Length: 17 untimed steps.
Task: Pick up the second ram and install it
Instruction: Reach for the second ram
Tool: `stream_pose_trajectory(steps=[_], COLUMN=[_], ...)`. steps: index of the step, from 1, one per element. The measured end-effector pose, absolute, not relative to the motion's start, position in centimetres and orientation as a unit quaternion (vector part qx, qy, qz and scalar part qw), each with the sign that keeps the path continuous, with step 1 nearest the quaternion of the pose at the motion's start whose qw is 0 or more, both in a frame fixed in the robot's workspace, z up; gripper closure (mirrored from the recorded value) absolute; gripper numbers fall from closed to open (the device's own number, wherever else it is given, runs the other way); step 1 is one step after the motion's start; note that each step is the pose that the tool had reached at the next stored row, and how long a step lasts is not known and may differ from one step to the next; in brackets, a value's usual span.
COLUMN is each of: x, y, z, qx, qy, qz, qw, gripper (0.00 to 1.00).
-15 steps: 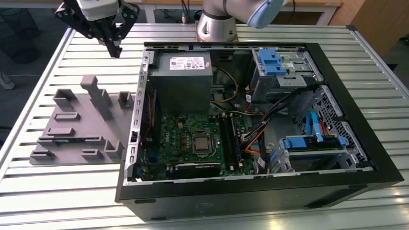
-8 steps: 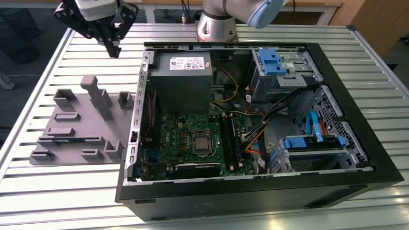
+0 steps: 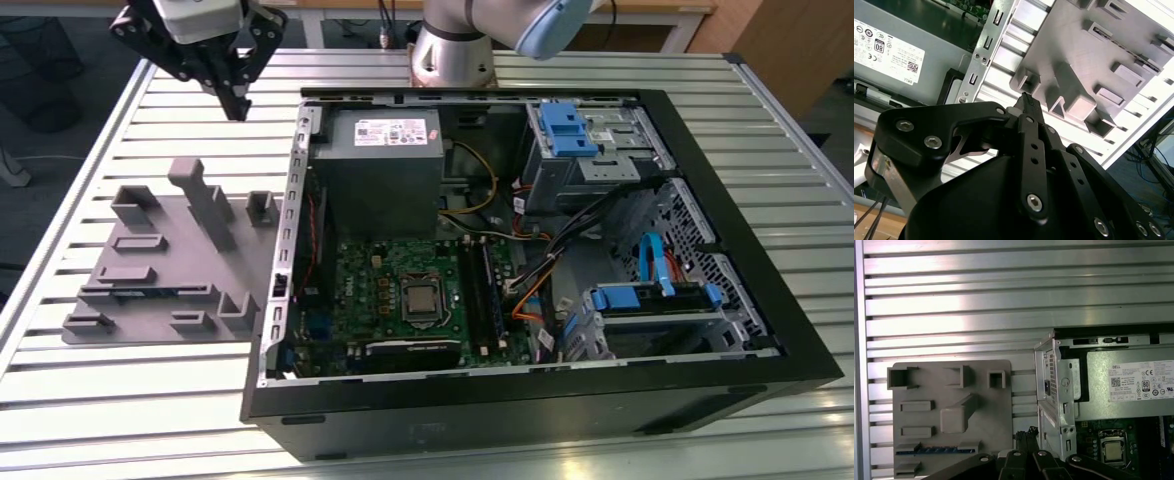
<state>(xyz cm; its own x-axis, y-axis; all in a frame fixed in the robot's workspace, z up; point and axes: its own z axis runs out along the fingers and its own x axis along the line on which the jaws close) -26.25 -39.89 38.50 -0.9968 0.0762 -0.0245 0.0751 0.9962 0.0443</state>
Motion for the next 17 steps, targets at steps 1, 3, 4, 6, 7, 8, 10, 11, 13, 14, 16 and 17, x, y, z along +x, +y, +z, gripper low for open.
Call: stream_pose_trajectory(steps=[1, 3, 4, 6, 7, 8, 10, 11, 13, 14, 16, 17], x=[-26.27, -26.30, -26.31, -26.35, -26.37, -26.40, -26.45, -26.46, -26.51, -26.55, -26.66, -26.72], y=[-39.89, -39.89, -39.89, -39.89, -39.90, -39.89, -39.89, -39.89, -39.89, -39.90, -39.90, -39.89], z=[38.50, 38.49, 38.48, 38.47, 38.47, 38.46, 38.45, 38.45, 38.43, 38.42, 38.42, 38.41], qx=[0.038, 0.038, 0.038, 0.038, 0.038, 0.038, 0.038, 0.038, 0.038, 0.038, 0.038, 0.038], qy=[0.999, 0.999, 0.999, 0.999, 0.999, 0.999, 0.999, 0.999, 0.999, 0.999, 0.999, 0.999], qz=[0.022, 0.022, 0.022, 0.022, 0.022, 0.022, 0.022, 0.022, 0.022, 0.022, 0.022, 0.022], qw=[0.013, 0.013, 0.013, 0.013, 0.013, 0.013, 0.013, 0.013, 0.013, 0.013, 0.013, 0.013], gripper=[0.89, 0.89, 0.89, 0.89, 0.89, 0.89, 0.89, 0.89, 0.89, 0.89, 0.89, 0.89])
